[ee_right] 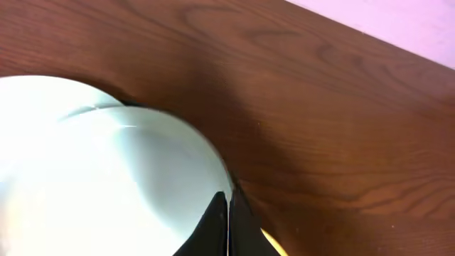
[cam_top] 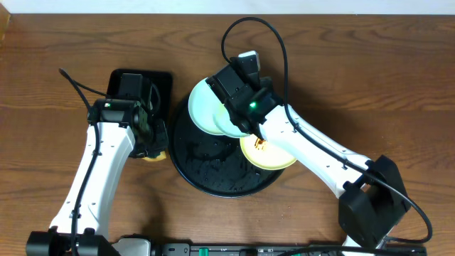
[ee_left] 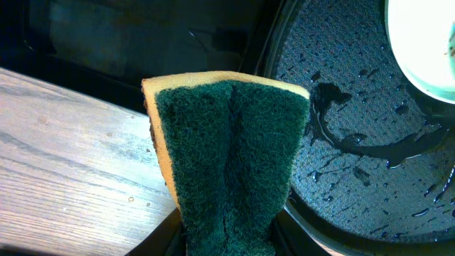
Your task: Clean dirty plates on tray and stack at the side
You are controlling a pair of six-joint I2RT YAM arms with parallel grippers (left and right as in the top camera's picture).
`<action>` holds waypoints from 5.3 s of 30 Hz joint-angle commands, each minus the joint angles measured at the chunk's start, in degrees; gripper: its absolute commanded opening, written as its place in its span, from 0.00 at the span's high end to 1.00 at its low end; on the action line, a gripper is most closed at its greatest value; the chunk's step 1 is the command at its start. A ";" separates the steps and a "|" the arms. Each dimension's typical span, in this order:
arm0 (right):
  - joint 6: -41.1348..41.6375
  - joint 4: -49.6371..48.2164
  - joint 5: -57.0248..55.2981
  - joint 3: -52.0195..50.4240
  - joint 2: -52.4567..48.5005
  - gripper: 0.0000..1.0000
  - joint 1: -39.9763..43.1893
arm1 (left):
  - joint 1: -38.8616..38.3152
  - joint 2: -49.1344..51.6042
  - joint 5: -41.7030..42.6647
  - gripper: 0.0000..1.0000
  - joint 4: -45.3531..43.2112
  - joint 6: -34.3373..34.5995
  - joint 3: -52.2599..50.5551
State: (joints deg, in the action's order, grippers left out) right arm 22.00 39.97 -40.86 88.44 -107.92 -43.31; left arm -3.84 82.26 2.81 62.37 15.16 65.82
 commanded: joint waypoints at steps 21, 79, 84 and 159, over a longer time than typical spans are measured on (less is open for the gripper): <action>25.03 12.55 21.75 -1.88 0.59 0.44 5.16 | 0.28 0.11 -0.70 0.70 -0.04 -0.33 0.72; 29.42 7.85 41.13 -7.41 -5.25 0.29 -1.75 | 0.28 0.11 -3.69 0.65 -0.11 -0.31 0.74; 29.88 7.65 40.24 -7.32 -5.25 0.29 -2.03 | 0.28 0.11 -3.50 0.58 -0.26 -0.31 0.74; 44.44 1.53 33.22 -15.10 -5.33 0.50 -7.91 | 7.04 4.57 -10.71 0.37 -2.84 2.91 0.74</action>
State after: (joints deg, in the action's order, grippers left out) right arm 63.48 42.19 -1.93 74.08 -112.75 -52.12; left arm 2.96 86.85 -7.88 59.53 17.85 65.82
